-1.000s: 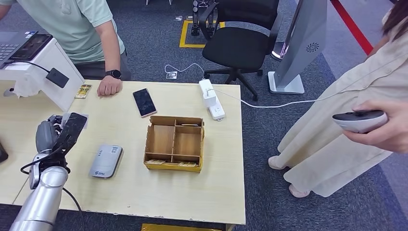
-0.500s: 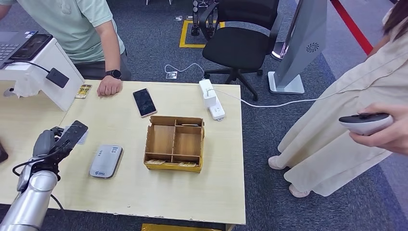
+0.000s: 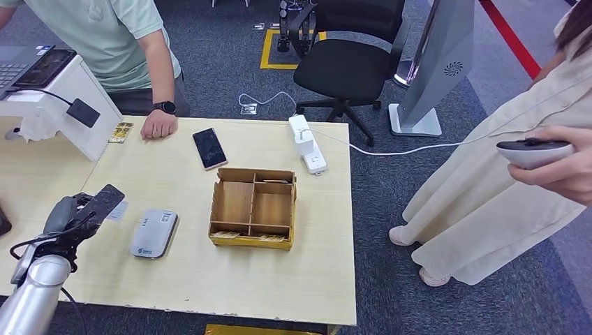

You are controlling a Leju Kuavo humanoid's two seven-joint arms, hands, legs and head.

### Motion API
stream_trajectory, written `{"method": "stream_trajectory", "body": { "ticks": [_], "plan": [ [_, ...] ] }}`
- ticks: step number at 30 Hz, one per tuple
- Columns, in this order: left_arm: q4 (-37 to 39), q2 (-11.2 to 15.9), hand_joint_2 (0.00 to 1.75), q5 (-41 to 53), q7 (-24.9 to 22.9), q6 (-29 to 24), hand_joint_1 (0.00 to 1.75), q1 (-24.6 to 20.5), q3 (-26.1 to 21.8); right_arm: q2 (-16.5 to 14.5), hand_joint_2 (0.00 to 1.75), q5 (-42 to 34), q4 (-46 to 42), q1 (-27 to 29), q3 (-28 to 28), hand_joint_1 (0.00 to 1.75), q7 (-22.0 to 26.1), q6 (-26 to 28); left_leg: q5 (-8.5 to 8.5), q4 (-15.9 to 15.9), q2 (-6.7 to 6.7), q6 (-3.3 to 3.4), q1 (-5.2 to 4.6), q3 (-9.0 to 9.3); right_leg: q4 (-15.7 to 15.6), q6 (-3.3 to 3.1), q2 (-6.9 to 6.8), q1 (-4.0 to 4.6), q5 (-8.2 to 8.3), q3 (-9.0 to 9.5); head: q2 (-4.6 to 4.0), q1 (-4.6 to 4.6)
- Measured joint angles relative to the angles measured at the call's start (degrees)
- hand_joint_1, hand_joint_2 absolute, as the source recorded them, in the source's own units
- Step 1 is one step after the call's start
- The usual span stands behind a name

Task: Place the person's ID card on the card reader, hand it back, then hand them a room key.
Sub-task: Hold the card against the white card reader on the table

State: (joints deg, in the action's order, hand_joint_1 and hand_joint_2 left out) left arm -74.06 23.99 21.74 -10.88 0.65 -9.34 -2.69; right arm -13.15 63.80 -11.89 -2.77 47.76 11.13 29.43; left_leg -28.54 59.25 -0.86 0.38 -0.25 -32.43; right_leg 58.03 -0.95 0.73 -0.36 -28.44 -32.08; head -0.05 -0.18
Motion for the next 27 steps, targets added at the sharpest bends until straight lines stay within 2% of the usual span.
{"method": "stream_trajectory", "body": {
  "ticks": [9,16,27],
  "plan": [
    [-5.0,2.6,1.75,-7.7,0.0,6.3,1.75,3.6,0.0,0.3,0.0,1.6,0.0,0.1,0.0,0.0,0.6,-0.3,0.0,0.0,0.01,0.0,0.0,0.0,0.0,0.0,0.01,0.0,0.0,0.0,0.01,0.02],
    [-6.2,3.6,1.75,-8.1,-0.2,7.0,1.75,5.8,0.2,0.4,0.0,2.0,0.0,0.1,0.0,0.0,0.6,-0.6,0.0,0.0,0.0,0.0,0.0,0.0,0.0,0.0,-0.01,0.0,0.0,0.0,-0.01,-0.03],
    [-6.5,3.6,1.75,-7.4,-1.2,8.4,1.75,8.5,1.0,0.4,0.0,2.4,0.0,0.1,-0.3,0.0,0.7,-0.7,0.0,0.0,0.0,0.0,0.0,-0.01,0.0,0.0,-0.01,0.0,0.0,-0.01,-0.01,-0.02]
  ]
}}
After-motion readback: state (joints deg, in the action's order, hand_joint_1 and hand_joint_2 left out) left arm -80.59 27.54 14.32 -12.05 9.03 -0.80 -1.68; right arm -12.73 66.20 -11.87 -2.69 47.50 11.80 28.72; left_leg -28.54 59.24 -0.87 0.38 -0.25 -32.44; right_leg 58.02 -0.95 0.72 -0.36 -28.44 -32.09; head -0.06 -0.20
